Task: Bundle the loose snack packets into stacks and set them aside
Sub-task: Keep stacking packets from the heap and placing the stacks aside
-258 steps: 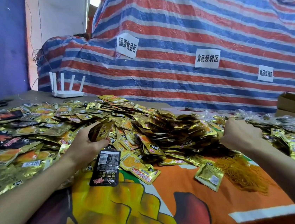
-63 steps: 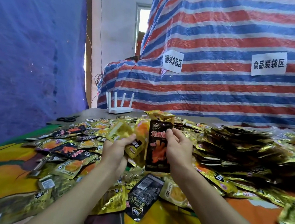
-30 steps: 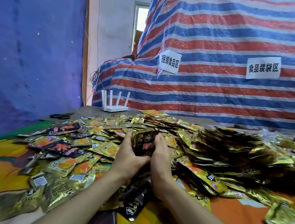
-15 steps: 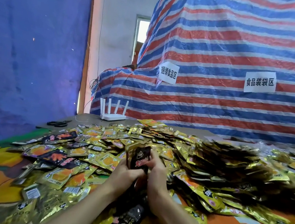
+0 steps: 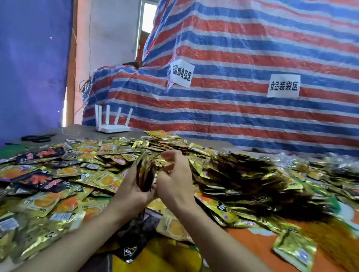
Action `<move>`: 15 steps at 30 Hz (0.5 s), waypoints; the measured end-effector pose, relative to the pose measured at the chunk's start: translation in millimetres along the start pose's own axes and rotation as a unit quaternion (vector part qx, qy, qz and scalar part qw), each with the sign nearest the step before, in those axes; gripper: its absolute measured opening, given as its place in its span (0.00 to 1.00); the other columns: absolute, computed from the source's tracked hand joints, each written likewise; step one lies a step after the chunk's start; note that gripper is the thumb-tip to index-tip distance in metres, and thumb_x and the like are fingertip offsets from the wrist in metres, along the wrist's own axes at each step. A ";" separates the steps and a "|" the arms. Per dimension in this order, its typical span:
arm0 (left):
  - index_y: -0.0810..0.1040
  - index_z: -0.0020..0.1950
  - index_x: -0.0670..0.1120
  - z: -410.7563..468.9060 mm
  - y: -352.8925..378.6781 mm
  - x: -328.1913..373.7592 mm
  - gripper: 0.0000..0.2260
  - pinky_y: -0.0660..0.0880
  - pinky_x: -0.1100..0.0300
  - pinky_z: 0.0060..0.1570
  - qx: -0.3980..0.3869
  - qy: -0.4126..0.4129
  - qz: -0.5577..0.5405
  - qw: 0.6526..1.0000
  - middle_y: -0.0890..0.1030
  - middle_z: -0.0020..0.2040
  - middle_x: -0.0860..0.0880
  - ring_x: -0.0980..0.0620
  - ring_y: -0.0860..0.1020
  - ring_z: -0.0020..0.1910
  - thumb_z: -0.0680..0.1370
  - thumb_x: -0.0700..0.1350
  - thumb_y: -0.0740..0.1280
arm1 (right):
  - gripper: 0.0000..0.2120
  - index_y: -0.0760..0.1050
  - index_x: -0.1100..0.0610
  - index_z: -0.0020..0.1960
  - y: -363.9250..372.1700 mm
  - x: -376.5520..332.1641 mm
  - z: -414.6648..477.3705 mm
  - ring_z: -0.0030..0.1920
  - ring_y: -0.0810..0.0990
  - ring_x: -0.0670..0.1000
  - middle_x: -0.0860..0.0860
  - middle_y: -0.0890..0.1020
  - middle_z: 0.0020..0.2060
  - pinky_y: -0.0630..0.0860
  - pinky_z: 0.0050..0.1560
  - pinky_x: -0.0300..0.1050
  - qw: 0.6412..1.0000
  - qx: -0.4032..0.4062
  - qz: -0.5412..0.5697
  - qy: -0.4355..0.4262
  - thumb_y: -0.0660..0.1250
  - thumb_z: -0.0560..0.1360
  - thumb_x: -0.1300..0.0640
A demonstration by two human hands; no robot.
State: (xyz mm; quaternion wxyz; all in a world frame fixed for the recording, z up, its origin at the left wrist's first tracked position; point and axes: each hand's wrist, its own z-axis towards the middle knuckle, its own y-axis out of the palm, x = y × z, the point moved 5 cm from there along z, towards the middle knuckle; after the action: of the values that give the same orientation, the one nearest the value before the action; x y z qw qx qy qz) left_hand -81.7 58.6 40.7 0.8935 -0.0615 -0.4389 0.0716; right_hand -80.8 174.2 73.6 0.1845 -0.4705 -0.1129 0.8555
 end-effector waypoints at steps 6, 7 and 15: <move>0.73 0.52 0.40 -1.6 2.4 -5.4 0.11 0.69 0.65 0.35 -0.025 -0.014 0.041 0.999 0.71 0.37 0.44 0.52 0.71 0.34 0.75 0.29 0.68 | 0.15 0.76 0.51 0.53 -64.9 22.9 -8.3 0.50 0.79 0.50 0.47 0.80 0.49 0.80 0.52 0.50 0.973 -0.091 -0.207 0.052 0.63 0.67 0.57; 0.73 0.52 0.40 -1.3 2.7 -6.8 0.10 0.69 0.62 0.36 -0.030 -0.019 0.045 0.998 0.71 0.38 0.45 0.51 0.71 0.34 0.76 0.30 0.68 | 0.13 0.77 0.50 0.52 -81.4 31.3 -9.1 0.49 0.80 0.51 0.47 0.81 0.47 0.80 0.52 0.51 0.957 -0.099 -0.259 0.083 0.63 0.68 0.56; 0.73 0.48 0.47 -2.9 4.9 -3.6 0.10 0.69 0.63 0.32 -0.053 -0.030 0.041 0.997 0.71 0.34 0.46 0.55 0.71 0.31 0.68 0.43 0.69 | 0.05 0.71 0.54 0.43 -241.2 93.2 -18.1 0.37 0.77 0.50 0.48 0.76 0.36 0.76 0.42 0.45 0.788 -0.059 -0.568 0.230 0.63 0.74 0.52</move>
State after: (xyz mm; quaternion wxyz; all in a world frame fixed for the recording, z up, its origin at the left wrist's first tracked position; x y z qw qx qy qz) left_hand -82.0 62.6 35.3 0.8718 -0.1244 -0.4659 0.0864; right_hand -60.6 432.5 81.2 0.6299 -0.5137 -0.3642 0.4546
